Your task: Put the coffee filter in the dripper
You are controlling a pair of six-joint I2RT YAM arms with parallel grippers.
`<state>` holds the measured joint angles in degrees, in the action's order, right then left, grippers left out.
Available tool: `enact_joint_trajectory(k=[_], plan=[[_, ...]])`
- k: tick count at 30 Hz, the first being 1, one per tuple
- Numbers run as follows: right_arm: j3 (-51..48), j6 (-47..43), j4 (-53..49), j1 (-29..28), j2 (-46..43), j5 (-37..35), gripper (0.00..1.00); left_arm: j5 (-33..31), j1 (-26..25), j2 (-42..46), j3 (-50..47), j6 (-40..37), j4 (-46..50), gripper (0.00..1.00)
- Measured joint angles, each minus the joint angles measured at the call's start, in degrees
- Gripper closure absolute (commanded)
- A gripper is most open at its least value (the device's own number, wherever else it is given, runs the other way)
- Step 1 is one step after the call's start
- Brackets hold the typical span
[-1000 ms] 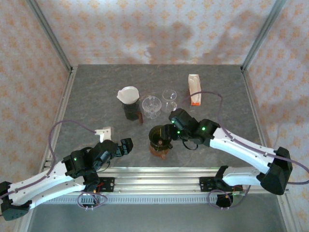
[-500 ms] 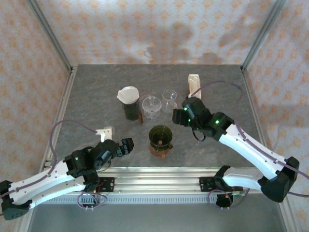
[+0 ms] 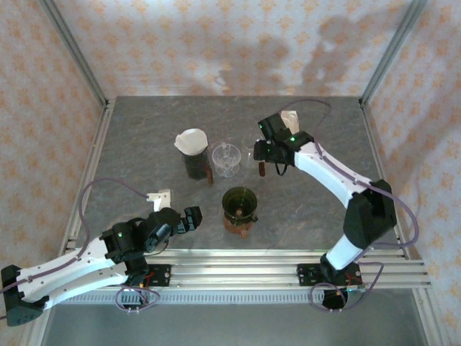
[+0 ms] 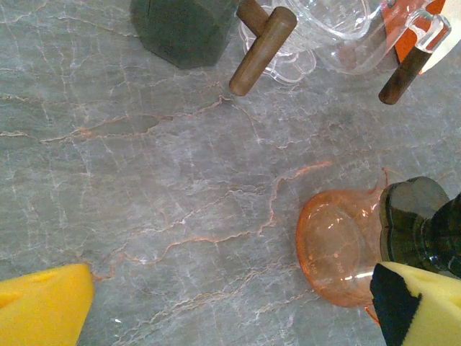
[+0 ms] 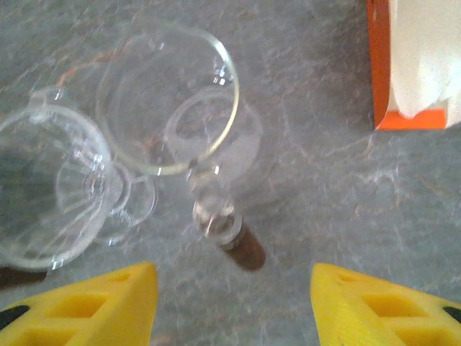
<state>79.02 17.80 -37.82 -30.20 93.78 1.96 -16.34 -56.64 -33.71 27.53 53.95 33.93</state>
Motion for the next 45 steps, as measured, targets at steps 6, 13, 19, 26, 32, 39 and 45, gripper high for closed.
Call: enact_joint_trajectory(k=[6, 13, 19, 26, 32, 39, 45], plan=[[9.81, -1.53, -0.57, 5.09, 5.49, -2.97, 0.51, -0.04, 0.00, 0.48, -0.11, 0.02, 0.00, 0.00], [20.35, -3.28, -2.08, 10.69, 12.81, -4.92, 0.69, -0.22, 0.00, 0.15, -0.81, 0.00, -0.11, 0.00], [28.61, -6.36, -5.73, 12.00, 21.35, -8.52, 0.73, -0.24, 0.02, -1.84, -0.81, -0.48, -1.05, 0.00], [30.60, -7.41, -8.44, 13.27, 24.68, -10.16, 0.76, -0.09, 1.27, -3.32, -0.98, -1.49, -2.54, 0.00], [33.55, -8.00, -9.40, 14.29, 26.34, -10.58, 0.77, 1.51, 3.61, -3.76, -1.51, -1.53, -3.43, 0.00], [34.49, -8.02, -10.01, 14.40, 28.55, -11.02, 0.78, 3.52, 5.44, -3.96, -1.88, -1.53, -4.37, 0.00], [35.30, -7.98, -10.64, 15.23, 29.29, -11.04, 0.79, 4.42, 5.79, -5.03, -1.88, -1.53, -5.11, 0.00]])
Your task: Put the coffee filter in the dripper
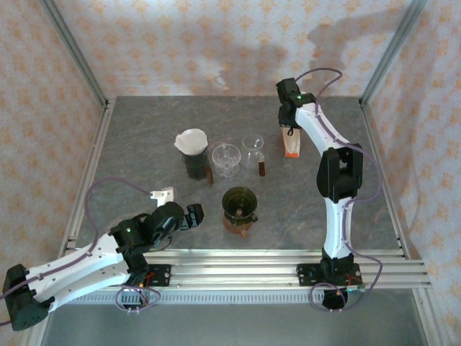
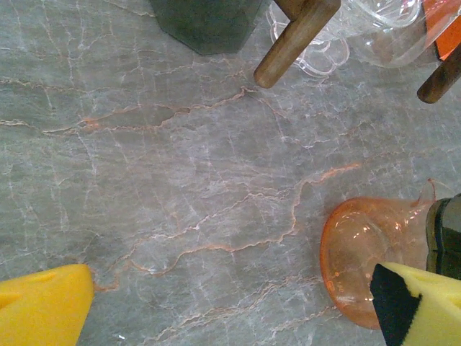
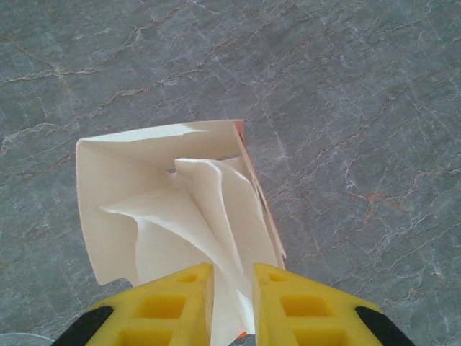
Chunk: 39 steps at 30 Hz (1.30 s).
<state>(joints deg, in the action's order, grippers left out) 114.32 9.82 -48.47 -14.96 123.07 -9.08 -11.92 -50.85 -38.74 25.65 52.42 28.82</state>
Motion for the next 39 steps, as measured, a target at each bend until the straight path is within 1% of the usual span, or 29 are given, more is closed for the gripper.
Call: enact_joint_trajectory(k=[12, 19, 25, 29, 39], plan=[[1.95, 0.02, -0.07, 0.39, 0.94, 0.04, 0.79, 1.07, 0.37, -1.05, -0.26, 0.00, -1.20, 0.00], [1.97, 0.22, -0.09, 0.90, 2.56, 0.11, 0.81, 1.22, 0.37, -1.53, -0.63, 0.00, -1.27, 0.00], [1.97, 0.61, -0.09, 1.05, 3.13, 0.50, 0.88, 1.25, 0.46, -1.53, -0.66, 0.00, -1.29, 0.00], [2.05, 0.81, -0.07, 1.03, 3.13, 0.72, 0.99, 1.44, 1.01, -1.53, -0.66, 0.02, -1.29, 0.00], [2.01, 0.81, 0.04, 1.05, 2.69, 0.92, 1.00, 1.49, 1.03, -1.53, -0.87, 0.02, -1.51, 0.00]])
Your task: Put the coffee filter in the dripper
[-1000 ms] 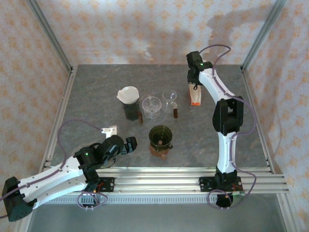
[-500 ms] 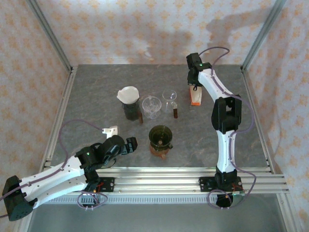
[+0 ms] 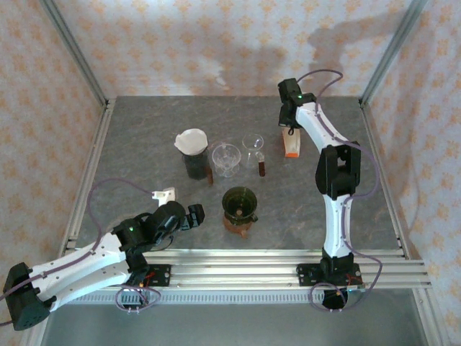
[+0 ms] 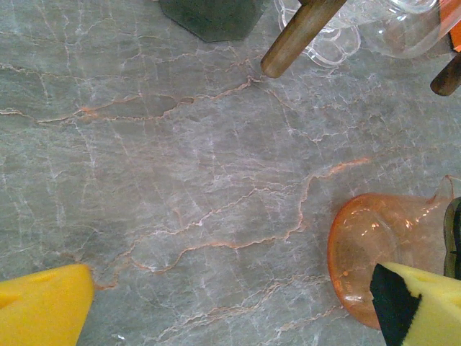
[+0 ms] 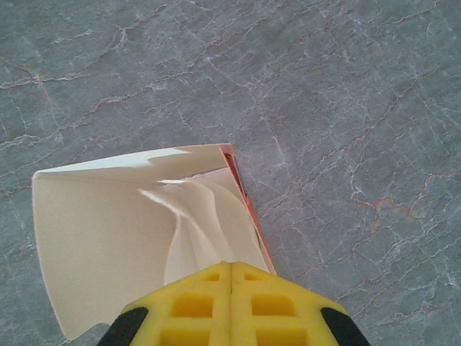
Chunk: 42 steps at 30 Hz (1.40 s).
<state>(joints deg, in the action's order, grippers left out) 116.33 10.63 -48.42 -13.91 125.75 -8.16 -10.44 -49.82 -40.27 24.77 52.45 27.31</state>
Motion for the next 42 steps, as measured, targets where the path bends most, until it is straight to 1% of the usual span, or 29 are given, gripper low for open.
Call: enact_joint_trajectory(k=[4, 18, 27, 30, 35, 38, 42], plan=[[-1.64, 0.02, 0.70, 0.00, -2.49, 0.20, 1.00, 0.22, 0.00, -0.02, -0.68, 0.02, -0.57, 0.00], [-11.26, 0.35, 3.98, 0.00, -15.67, 0.20, 1.00, 1.11, 0.00, -0.13, -0.96, 0.02, -1.49, 0.00], [-19.45, 1.57, 5.86, -0.59, -30.05, 0.94, 1.00, 1.53, 0.00, -0.37, -0.96, 0.04, -1.81, 0.00], [-24.15, 2.19, 6.49, -2.62, -36.83, 1.53, 1.00, 1.70, 0.00, -0.37, -0.96, 0.02, -1.90, 0.00], [-34.51, 4.37, 6.58, -8.63, -50.88, 4.74, 1.00, 2.29, 0.00, -0.37, -0.94, 0.02, -1.88, 0.00], [-39.67, 5.90, 4.94, -12.94, -60.24, 7.21, 1.00, 2.54, 0.00, -0.20, -0.94, 0.02, -1.84, 0.00], [-42.12, 8.26, 0.87, -20.52, -69.51, 11.13, 1.00, 2.54, 0.00, 0.44, -0.83, 0.02, -1.81, 0.00]])
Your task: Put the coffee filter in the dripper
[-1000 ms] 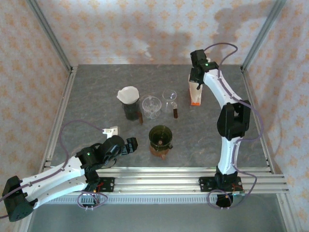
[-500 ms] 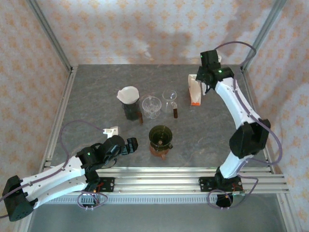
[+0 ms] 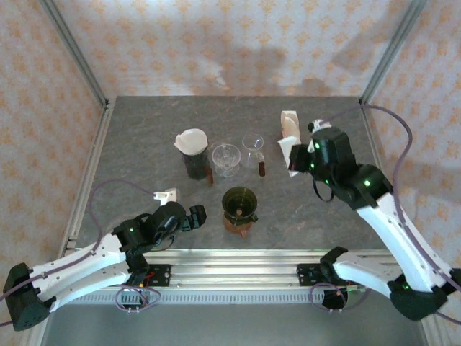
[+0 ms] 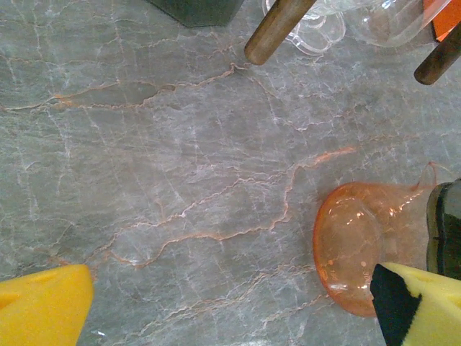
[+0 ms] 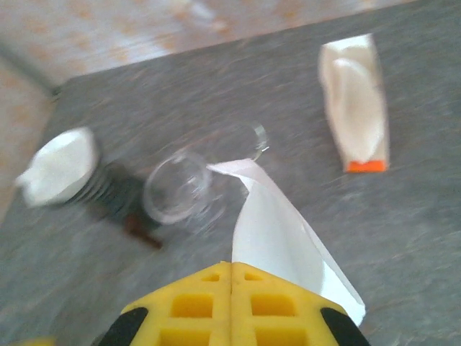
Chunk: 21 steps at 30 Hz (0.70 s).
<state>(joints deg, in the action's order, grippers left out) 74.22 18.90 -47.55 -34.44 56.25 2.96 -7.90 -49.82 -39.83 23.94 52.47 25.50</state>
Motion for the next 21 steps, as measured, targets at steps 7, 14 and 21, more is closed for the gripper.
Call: enact_joint_trajectory(k=[7, 14, 21], plan=[[-0.09, 5.22, -6.45, -13.51, -2.75, 4.02, 1.00, -0.02, 0.00, 0.28, 0.00, -0.02, 0.22, 0.00], [-0.09, 9.25, -9.16, -22.43, 1.55, 4.59, 1.00, -0.02, 0.00, 0.26, 0.00, -0.02, 0.42, 0.00], [2.84, 10.54, -12.98, -22.93, 8.55, 5.11, 1.00, -0.02, 0.00, 0.20, 0.63, -0.04, 0.63, 0.00]])
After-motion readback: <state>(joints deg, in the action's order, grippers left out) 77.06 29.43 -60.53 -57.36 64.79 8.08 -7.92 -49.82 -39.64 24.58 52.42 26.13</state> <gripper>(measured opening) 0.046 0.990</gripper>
